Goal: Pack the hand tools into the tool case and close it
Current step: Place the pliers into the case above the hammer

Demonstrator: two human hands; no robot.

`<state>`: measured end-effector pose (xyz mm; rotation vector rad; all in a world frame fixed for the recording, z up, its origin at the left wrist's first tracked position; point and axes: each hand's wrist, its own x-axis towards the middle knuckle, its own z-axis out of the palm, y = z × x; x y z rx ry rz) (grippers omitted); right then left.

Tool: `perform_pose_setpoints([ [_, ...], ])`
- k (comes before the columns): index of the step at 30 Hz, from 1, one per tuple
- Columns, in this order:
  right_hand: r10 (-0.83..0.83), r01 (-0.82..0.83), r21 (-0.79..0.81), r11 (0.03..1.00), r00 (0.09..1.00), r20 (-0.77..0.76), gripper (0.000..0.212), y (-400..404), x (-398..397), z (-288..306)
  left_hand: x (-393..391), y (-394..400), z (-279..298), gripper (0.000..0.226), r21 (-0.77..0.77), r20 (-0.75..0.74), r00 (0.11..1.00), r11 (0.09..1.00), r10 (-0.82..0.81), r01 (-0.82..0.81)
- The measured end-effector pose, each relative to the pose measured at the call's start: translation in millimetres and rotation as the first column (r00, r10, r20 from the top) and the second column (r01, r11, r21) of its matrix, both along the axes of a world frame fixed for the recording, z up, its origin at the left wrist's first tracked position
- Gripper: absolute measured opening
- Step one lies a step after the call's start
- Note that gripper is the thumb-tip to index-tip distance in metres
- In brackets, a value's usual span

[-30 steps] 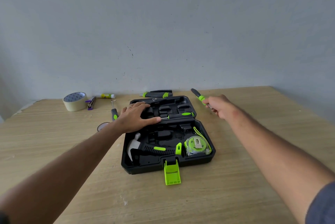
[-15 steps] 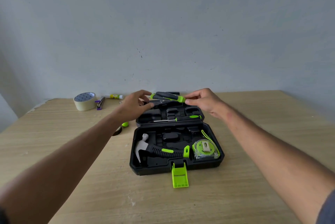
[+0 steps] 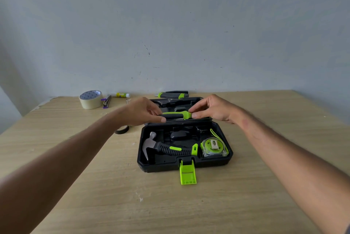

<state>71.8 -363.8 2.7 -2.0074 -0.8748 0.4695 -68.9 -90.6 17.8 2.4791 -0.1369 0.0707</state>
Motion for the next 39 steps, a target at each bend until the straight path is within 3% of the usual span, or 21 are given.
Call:
perform_pose_setpoints([
  [13,0.034,-0.015,-0.151,0.988,0.992,0.123,0.029,-21.2,-26.3,-5.2,-9.8,-24.9,-20.3,0.017,0.354,-0.084,0.991,0.926,-0.108,0.131],
  [17,0.041,-0.016,-0.181,0.983,0.990,0.135,0.022,-23.5,-29.7,-2.7,-10.3,-22.3,-22.6,0.022,0.375,-0.047,0.991,0.917,-0.124,0.133],
  [20,-0.065,0.100,-0.176,0.979,0.979,0.195,0.010,-31.1,-25.2,2.9,-13.3,-21.5,-26.5,0.021,0.365,-0.018,0.994,0.925,-0.105,0.104],
  [23,-0.104,0.190,-0.337,0.922,0.961,0.257,0.017,-38.8,-22.0,6.2,-12.4,-20.3,-28.0,0.021,0.353,-0.037,0.995,0.930,-0.091,0.098],
  [27,-0.040,0.153,-0.537,0.830,0.976,0.216,0.022,-38.0,-25.5,7.7,-9.2,-21.8,-22.6,0.018,0.341,-0.102,0.992,0.934,-0.080,0.111],
  [30,-0.022,0.146,-0.600,0.787,0.978,0.209,0.019,-33.8,-30.6,12.2,-7.3,-23.0,-19.2,0.020,0.379,-0.161,0.984,0.916,-0.072,0.129],
  [35,-0.091,0.147,-0.587,0.797,0.988,0.124,0.007,-35.6,-33.1,17.3,-7.3,-25.5,-16.2,0.024,0.334,-0.187,0.979,0.932,-0.080,0.140],
  [39,-0.205,0.170,-0.512,0.842,0.979,-0.012,0.009,-39.0,-32.7,18.1,-8.9,-31.6,-13.9,0.050,0.290,-0.112,0.992,0.952,-0.064,0.094],
])
